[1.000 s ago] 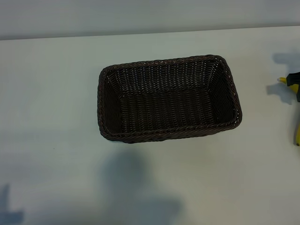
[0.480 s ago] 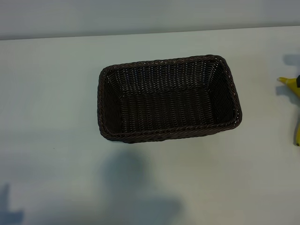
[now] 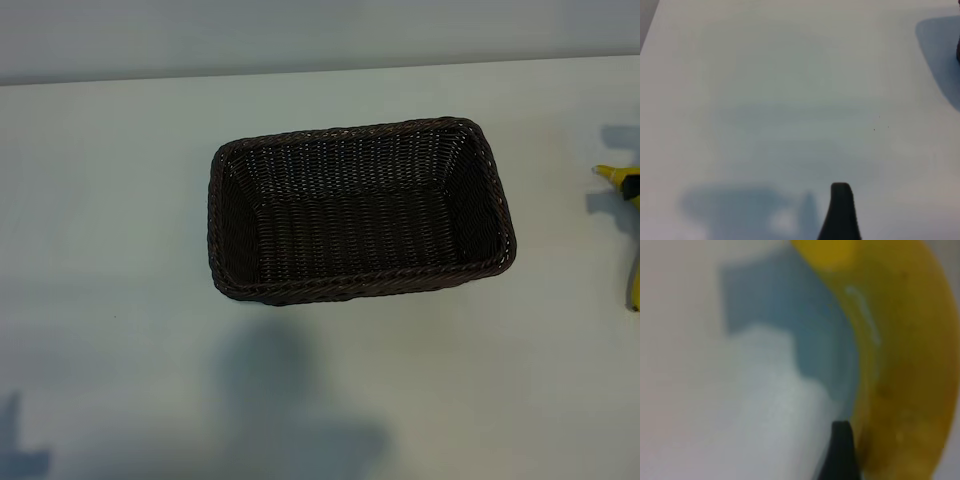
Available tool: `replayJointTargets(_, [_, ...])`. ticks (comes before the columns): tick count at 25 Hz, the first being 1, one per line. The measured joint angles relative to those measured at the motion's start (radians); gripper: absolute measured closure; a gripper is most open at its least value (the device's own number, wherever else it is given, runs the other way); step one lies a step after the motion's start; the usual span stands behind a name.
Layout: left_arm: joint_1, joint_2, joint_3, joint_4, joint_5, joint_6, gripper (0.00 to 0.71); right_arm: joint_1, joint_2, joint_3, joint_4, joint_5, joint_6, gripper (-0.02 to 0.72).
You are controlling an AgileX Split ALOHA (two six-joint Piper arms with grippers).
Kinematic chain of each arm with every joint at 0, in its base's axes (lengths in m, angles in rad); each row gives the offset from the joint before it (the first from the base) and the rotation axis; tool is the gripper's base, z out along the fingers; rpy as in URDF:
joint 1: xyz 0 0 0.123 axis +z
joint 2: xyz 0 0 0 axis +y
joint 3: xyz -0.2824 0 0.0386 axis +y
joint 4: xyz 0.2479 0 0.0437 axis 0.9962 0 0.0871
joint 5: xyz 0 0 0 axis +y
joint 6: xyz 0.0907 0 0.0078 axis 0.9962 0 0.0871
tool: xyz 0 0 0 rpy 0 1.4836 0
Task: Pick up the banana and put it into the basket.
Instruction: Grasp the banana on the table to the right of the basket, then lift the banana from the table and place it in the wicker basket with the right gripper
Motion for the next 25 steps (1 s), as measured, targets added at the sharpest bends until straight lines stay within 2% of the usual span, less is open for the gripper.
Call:
replayJointTargets(6, [0.0,0.0,0.0,0.0,0.0,0.0,0.11,0.0,0.043,0.0,0.001,-0.007,0.0,0.124])
replayJointTargets(8, [0.0,0.0,0.0,0.0,0.0,0.0,0.11,0.0,0.043,0.0,0.001,-0.01,0.0,0.173])
replayJointTargets(10, [0.0,0.0,0.0,0.0,0.0,0.0,0.11,0.0,0.043,0.0,0.001,-0.01,0.0,0.27])
replayJointTargets(14, [0.0,0.0,0.0,0.0,0.0,0.0,0.11,0.0,0.043,-0.015,-0.008,0.021,-0.002,0.286])
replayJointTargets(18, [0.0,0.0,0.0,0.0,0.0,0.0,0.11,0.0,0.044,-0.089,-0.016,0.12,-0.002,0.286])
replayJointTargets(25, [0.0,0.0,0.0,0.0,0.0,0.0,0.11,0.001,0.044,-0.306,0.027,0.382,-0.002,0.286])
